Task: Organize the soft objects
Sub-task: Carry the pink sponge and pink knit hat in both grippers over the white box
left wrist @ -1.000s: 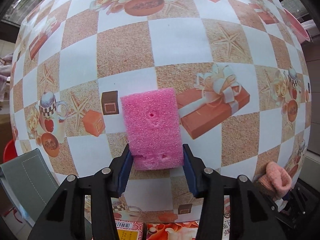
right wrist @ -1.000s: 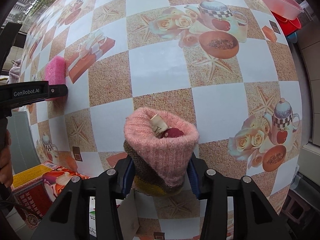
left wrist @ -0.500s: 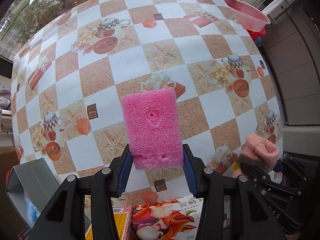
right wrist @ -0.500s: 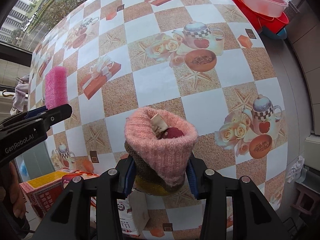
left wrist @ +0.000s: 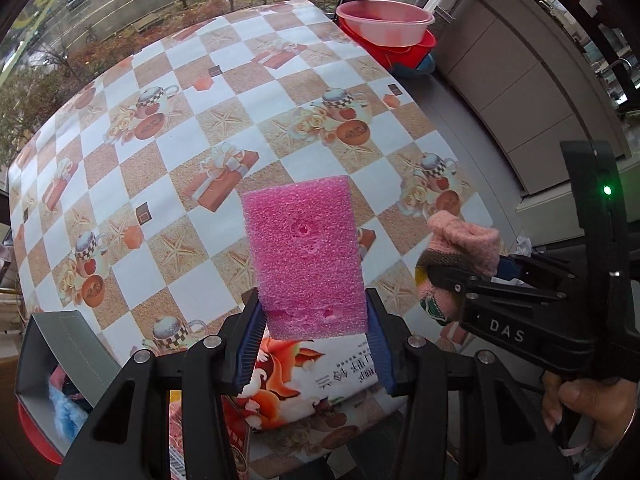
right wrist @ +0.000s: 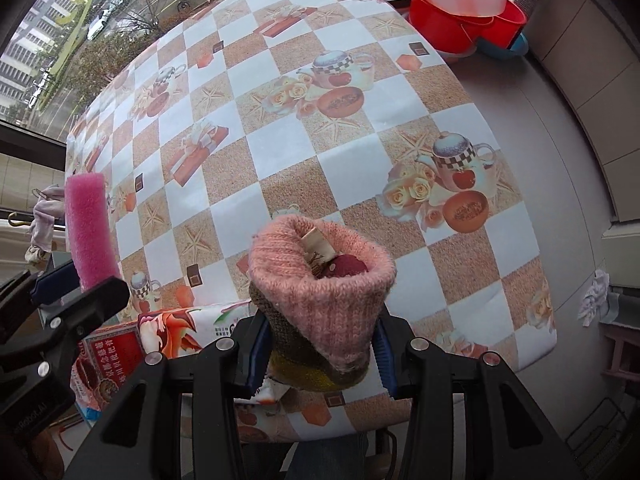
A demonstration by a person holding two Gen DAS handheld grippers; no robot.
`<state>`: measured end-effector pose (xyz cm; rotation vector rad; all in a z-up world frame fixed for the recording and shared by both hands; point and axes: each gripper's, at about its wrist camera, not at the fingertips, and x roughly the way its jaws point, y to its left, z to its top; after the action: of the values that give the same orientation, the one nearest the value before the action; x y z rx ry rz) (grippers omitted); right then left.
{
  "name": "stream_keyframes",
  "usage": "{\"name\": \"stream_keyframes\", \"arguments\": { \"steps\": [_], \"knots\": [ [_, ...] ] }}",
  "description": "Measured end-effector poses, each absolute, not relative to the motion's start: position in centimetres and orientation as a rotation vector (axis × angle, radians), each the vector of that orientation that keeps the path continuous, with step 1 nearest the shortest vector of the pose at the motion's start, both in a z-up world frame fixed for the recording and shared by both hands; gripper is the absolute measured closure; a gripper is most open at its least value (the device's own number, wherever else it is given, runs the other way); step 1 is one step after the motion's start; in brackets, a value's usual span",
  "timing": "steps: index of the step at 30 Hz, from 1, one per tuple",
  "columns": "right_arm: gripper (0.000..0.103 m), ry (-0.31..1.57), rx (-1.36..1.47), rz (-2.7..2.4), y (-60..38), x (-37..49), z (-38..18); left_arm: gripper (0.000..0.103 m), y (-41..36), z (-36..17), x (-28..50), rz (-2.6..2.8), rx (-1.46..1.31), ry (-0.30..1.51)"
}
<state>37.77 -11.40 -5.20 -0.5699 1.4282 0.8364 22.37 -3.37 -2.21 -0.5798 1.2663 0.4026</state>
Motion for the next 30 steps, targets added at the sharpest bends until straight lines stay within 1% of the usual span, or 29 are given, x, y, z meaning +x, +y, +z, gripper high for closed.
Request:
{"name": "stream_keyframes", "arguments": {
  "steps": [6, 13, 20, 30],
  "knots": [
    [0.058, 1.422, -0.546, 0.813, -14.1, 36.1, -3.7, 0.052, -7.1, -0.2, 20.1, 0.319, -0.511, 1.249],
    [0.058, 1.417, -0.567, 0.832, -16.0, 32.3, -2.7, 0.052, -9.4, 0.8, 16.6, 0.281, -0.476, 1.235],
    [0.058, 1.408, -0.574, 0.877, -16.7, 28.2, -1.6, 0.052, -9.3, 2.6, 13.4, 0.316, -0.48, 1.176],
    [0.058, 1.339, -0.589, 0.962, -15.5, 23.7, 1.4, 0.052, -7.6, 5.1, 8.5, 0.417, -0.513, 1.08]
  ]
}}
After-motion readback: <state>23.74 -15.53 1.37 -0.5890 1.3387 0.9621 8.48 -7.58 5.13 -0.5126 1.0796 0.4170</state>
